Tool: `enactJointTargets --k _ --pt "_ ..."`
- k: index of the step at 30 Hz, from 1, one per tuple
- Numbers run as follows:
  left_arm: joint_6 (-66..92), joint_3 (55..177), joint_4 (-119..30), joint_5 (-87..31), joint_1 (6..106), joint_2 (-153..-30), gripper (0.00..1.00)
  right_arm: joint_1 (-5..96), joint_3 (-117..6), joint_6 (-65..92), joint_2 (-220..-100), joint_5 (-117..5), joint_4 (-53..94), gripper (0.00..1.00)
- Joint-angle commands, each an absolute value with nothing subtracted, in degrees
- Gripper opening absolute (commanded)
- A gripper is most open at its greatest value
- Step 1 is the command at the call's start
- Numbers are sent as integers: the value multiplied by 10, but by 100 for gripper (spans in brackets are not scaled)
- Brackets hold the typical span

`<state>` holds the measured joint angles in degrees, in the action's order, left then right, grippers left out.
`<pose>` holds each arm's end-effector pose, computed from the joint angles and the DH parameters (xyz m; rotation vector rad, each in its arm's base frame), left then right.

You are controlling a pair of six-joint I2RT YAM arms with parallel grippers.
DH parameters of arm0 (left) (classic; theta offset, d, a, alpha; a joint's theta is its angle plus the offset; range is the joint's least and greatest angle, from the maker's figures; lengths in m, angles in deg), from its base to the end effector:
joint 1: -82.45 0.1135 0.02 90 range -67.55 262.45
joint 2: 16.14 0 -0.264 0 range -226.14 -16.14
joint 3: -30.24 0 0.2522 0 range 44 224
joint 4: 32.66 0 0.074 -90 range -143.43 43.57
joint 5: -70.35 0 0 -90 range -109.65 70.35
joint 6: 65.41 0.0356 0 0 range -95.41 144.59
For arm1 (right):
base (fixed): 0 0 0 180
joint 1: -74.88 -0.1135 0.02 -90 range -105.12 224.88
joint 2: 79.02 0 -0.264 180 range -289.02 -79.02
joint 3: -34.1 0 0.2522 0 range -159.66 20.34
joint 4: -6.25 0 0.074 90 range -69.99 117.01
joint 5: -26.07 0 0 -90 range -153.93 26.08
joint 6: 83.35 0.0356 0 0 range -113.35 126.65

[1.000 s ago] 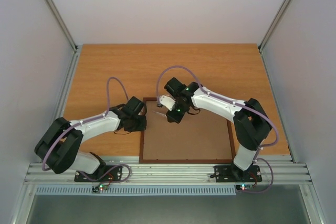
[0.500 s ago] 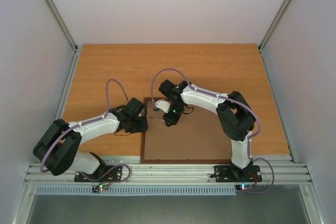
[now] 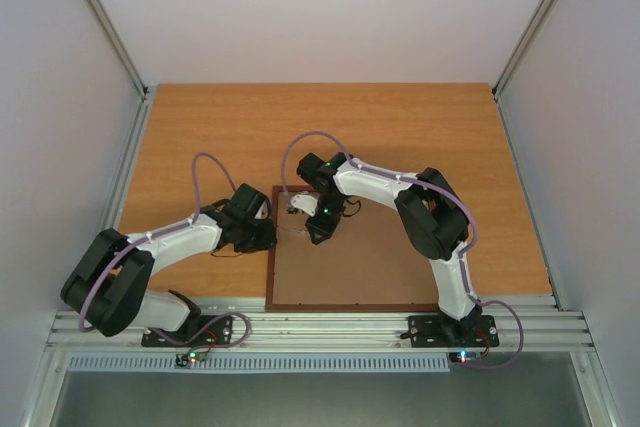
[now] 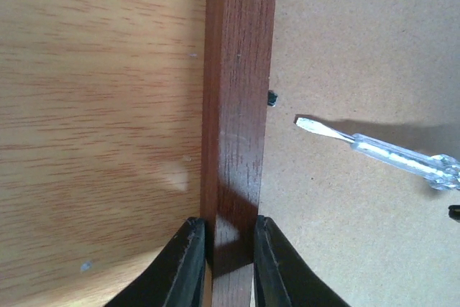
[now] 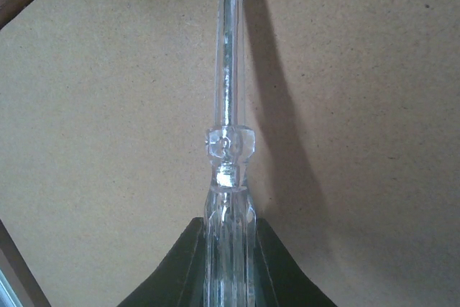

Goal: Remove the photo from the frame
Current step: Move the photo frame to the center of the board, then release the photo frame item from the photo frame.

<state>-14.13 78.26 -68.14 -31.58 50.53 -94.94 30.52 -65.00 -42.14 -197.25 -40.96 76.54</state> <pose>0.1907 -0.1274 0.1438 -0.1071 2.8624 -0.5921 0.2650 0.2786 0.1567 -2.2203 2.0971 0.6195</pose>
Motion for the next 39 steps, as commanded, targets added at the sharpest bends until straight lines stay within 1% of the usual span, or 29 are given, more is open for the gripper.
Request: enactJointTargets --k 1,10,21,26,39 --pt "-132 772 -662 -331 508 -961 17 304 -675 -432 -1991 -400 780 1" --pt "-130 768 -657 -339 508 -961 13 309 -691 -427 -2012 -399 781 1" --pt "-129 764 -652 -347 507 -959 11 310 -714 -427 -2031 -403 788 1" --pt "-129 764 -644 -354 498 -961 9 309 -746 -428 -2036 -396 795 1" --pt "-141 768 -616 -352 458 -976 7 290 -848 -413 -2058 -381 808 1"
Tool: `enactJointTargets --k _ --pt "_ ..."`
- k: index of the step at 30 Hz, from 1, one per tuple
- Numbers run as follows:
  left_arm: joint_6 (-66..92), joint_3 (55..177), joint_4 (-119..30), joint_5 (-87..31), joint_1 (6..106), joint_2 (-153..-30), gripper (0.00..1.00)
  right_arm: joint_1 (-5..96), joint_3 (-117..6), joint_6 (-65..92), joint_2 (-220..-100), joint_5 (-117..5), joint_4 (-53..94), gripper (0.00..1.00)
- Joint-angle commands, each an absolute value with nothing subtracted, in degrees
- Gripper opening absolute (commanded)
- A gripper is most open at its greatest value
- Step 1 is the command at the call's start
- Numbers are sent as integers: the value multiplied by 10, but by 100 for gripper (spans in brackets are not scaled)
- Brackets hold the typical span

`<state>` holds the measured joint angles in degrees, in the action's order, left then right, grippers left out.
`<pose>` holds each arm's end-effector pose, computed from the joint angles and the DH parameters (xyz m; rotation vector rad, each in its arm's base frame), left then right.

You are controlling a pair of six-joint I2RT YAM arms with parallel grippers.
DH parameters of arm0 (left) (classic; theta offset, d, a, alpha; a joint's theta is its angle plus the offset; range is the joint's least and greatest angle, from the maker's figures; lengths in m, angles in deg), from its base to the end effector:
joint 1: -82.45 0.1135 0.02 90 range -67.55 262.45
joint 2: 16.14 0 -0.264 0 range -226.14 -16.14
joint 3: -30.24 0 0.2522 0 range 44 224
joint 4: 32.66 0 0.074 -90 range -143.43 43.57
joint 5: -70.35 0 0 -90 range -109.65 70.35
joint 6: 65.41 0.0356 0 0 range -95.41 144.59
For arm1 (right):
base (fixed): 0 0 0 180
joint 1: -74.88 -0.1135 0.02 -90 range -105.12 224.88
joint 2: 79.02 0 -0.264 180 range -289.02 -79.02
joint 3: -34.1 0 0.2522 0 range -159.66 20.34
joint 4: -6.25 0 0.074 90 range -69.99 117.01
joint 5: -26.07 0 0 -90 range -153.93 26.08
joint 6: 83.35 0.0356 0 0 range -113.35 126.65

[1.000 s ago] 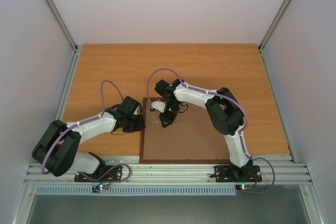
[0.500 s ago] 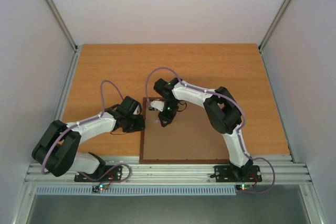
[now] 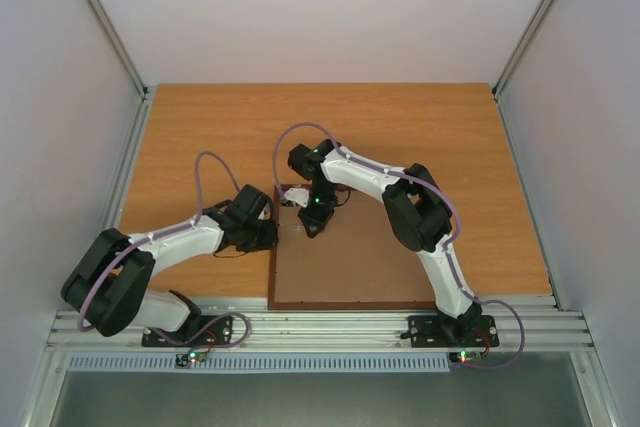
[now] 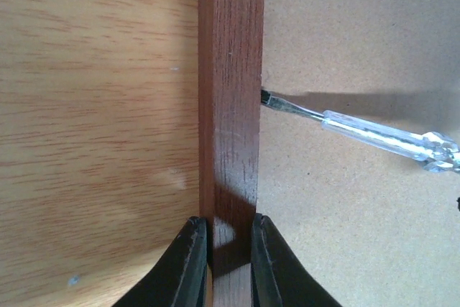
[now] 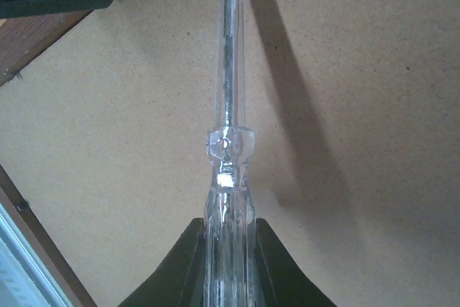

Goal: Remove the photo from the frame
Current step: Release the photo frame item from the photo frame.

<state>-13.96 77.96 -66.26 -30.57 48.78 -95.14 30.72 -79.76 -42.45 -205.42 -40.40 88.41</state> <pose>0.1889 -0.1339 0.1431 -0.0605 2.8390 -0.5920 0.2872 0.2987 0.1650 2.1727 -2.0879 -0.6323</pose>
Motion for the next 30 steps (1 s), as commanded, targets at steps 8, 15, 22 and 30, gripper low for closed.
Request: enactJointTargets --k 8,15,22,30 --pt "-146 768 -607 -350 446 -977 6 260 -916 -367 -2053 -389 796 1" --pt "-148 763 -603 -349 438 -972 6 233 -972 -350 -2068 -411 791 1" --pt "-155 751 -585 -351 434 -960 5 212 -994 -329 -2077 -401 765 1" --pt "-166 734 -556 -355 429 -950 4 189 -1054 -299 -2100 -375 765 1"
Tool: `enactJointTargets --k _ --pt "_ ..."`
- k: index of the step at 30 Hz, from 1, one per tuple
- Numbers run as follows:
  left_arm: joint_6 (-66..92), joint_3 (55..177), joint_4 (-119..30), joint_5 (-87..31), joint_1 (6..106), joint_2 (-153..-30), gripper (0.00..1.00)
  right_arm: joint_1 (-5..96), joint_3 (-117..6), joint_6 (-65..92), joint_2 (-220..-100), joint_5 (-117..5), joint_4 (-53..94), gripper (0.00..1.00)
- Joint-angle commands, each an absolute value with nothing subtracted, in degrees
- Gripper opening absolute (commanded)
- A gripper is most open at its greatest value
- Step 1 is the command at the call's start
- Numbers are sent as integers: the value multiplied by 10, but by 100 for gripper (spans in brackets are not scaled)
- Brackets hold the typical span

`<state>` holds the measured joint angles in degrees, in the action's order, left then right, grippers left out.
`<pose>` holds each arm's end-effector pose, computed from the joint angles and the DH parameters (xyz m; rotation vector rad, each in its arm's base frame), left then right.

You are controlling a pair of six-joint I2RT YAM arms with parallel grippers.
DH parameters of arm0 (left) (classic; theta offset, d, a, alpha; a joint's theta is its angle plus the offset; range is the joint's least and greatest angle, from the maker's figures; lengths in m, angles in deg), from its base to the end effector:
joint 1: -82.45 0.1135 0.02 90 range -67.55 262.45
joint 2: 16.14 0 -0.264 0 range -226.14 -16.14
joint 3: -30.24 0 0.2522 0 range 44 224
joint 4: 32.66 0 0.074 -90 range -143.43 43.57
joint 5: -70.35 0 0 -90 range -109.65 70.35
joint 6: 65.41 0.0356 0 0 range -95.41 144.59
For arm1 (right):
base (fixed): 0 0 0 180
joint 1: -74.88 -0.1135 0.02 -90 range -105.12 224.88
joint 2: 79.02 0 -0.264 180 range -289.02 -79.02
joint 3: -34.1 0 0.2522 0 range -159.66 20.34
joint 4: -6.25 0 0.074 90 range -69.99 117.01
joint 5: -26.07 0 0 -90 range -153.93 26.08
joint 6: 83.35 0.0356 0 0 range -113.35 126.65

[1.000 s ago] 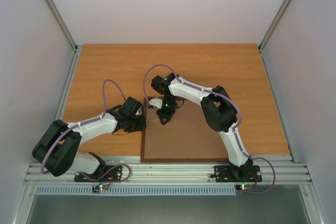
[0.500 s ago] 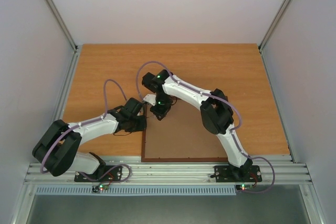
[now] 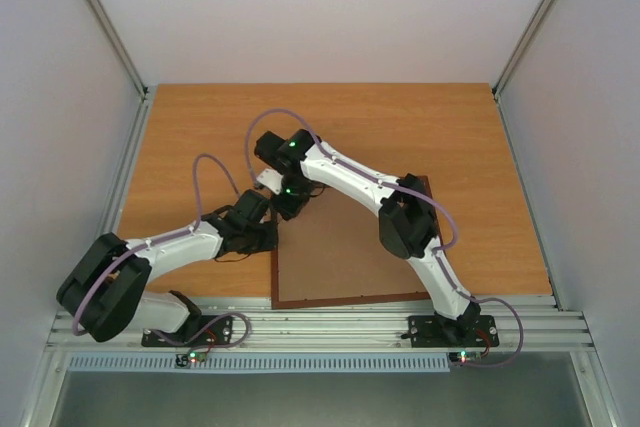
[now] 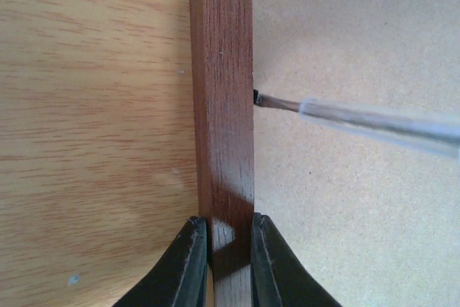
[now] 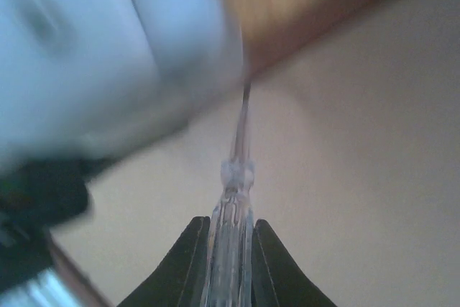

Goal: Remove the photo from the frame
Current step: Release the photo frame item from the photo frame.

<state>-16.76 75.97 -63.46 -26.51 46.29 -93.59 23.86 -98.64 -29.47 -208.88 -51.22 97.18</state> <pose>0.1813 -0.1377 0.1416 -0.0854 2.7871 -0.5571 0.2737 0.3507 0.2202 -2.1527 2.2543 0.3511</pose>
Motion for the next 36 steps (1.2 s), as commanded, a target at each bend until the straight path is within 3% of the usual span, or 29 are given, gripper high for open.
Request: enactJointTargets --k 1,10,19,29,36 --pt "-167 732 -552 -357 429 -950 4 186 -1064 -295 -2105 -372 768 1" --pt "-179 717 -536 -353 428 -936 4 167 -1088 -277 -2115 -381 788 1" --pt "-192 702 -608 -279 429 -835 14 168 -1034 -284 -2044 -419 799 1" --pt "-209 693 -642 -244 431 -815 19 187 -889 -283 -1948 -454 773 1" --pt "-224 691 -626 -226 433 -859 19 190 -763 -246 -1892 -485 654 1"
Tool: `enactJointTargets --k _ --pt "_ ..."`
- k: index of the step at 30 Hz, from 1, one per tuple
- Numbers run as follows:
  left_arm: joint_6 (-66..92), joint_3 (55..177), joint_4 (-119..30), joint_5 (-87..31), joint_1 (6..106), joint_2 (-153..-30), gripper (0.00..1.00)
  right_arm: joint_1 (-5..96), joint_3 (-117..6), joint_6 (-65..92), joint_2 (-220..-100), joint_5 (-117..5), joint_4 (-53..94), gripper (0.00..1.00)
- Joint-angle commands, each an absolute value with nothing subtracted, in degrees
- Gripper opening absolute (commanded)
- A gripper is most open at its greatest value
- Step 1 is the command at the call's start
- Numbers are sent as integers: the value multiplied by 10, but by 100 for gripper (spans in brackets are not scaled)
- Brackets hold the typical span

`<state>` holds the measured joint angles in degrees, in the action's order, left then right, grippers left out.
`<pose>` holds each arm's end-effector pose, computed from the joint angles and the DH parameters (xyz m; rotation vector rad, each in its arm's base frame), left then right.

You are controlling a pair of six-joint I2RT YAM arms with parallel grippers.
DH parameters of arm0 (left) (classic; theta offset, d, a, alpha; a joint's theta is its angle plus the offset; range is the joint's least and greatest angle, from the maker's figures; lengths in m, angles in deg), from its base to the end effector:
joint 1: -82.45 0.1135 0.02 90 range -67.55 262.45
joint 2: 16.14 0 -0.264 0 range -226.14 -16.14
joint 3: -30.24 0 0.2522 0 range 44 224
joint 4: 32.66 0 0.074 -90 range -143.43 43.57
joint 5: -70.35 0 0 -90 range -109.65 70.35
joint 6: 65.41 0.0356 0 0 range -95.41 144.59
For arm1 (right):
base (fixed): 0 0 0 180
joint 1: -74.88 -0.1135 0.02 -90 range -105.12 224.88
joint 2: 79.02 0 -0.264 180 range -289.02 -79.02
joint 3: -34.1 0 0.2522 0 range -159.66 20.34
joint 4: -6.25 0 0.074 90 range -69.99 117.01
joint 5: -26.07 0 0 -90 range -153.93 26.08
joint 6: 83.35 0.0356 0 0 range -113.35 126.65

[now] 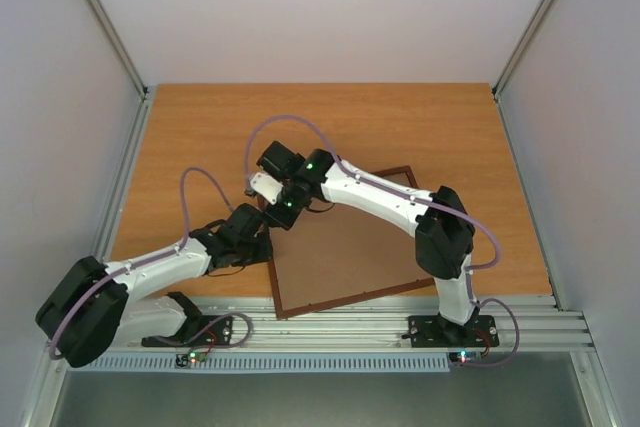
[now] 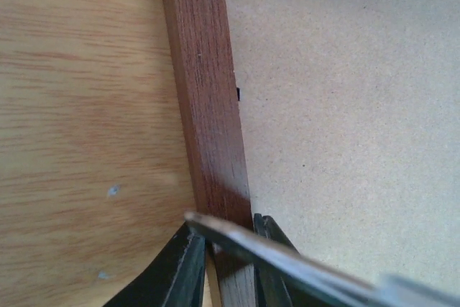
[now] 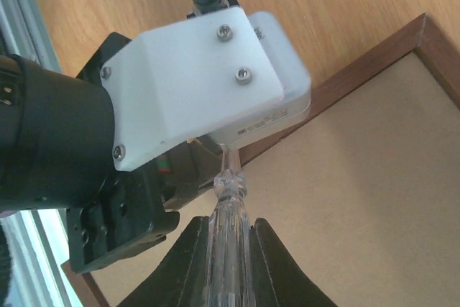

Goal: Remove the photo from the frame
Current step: Release the photo frame item from the photo frame.

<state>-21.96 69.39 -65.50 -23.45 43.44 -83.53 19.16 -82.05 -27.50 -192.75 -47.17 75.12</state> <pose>0.1490 -0.1237 0.1420 -0.1581 2.7585 -0.5512 0.2289 0.3540 0.2667 -2.0016 1.8867 0.5051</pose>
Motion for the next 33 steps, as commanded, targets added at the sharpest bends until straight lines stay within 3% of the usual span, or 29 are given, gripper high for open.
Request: enactJointTargets --k 1,4,8,18,26,33 --pt "-228 688 -625 -222 434 -859 19 194 -740 -238 -1877 -500 642 1" --pt "-236 679 -624 -219 436 -846 20 218 -655 -216 -1818 -533 606 1" --pt "-234 679 -641 -213 447 -818 32 280 -535 -189 -1716 -568 560 1" --pt "-219 679 -712 -232 506 -691 44 487 -317 -135 -1488 -618 507 1" --pt "-218 681 -782 -250 536 -581 62 660 -230 -69 -1410 -608 457 1" --pt "-224 679 -824 -225 544 -520 80 788 -182 -10 -1426 -580 372 1"
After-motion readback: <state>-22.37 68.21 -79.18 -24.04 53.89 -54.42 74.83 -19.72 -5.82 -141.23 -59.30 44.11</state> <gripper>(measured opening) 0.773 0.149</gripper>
